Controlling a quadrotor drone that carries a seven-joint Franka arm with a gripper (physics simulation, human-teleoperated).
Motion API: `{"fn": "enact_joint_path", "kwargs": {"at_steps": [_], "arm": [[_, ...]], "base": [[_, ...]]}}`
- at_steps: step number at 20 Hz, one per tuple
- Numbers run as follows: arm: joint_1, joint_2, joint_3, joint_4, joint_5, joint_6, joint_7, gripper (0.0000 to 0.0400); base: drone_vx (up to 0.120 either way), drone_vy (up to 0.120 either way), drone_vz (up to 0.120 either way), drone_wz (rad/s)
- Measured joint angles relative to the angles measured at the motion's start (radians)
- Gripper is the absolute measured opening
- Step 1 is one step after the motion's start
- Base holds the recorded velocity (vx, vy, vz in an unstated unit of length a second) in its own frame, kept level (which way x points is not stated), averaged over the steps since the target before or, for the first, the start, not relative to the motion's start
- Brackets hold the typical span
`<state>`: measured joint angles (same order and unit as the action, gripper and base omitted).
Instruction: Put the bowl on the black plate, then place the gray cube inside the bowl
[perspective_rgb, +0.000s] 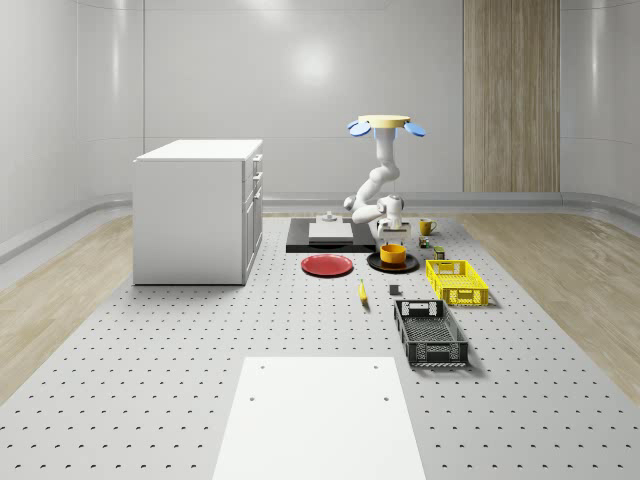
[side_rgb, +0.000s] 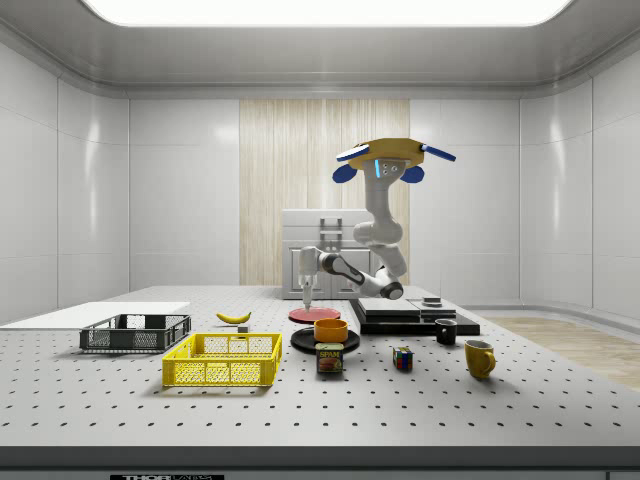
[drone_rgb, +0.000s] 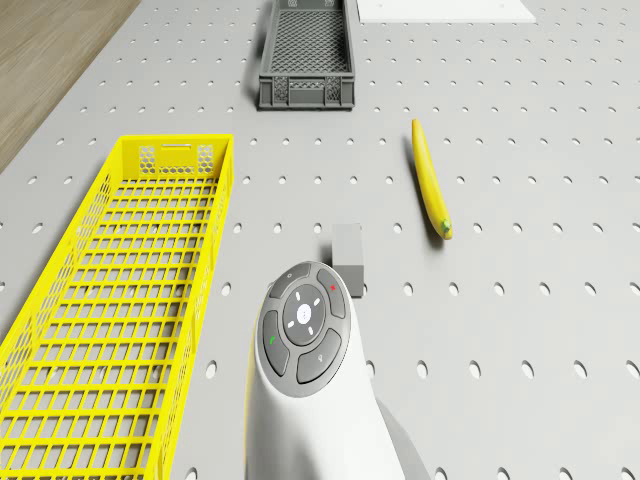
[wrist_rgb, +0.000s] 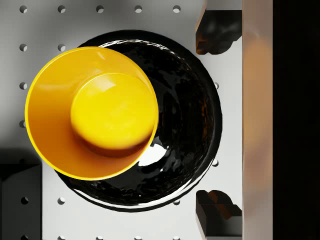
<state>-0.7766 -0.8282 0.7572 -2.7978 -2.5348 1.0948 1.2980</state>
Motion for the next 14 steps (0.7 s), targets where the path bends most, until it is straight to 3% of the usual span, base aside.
{"fn": "enact_joint_path", "kwargs": {"at_steps": [14], "arm": [[-0.063,-0.044,0.057,0.007,0.057,0.037,0.047,0.0400]], "base": [[0.120,-0.006,0.000,0.000]]}}
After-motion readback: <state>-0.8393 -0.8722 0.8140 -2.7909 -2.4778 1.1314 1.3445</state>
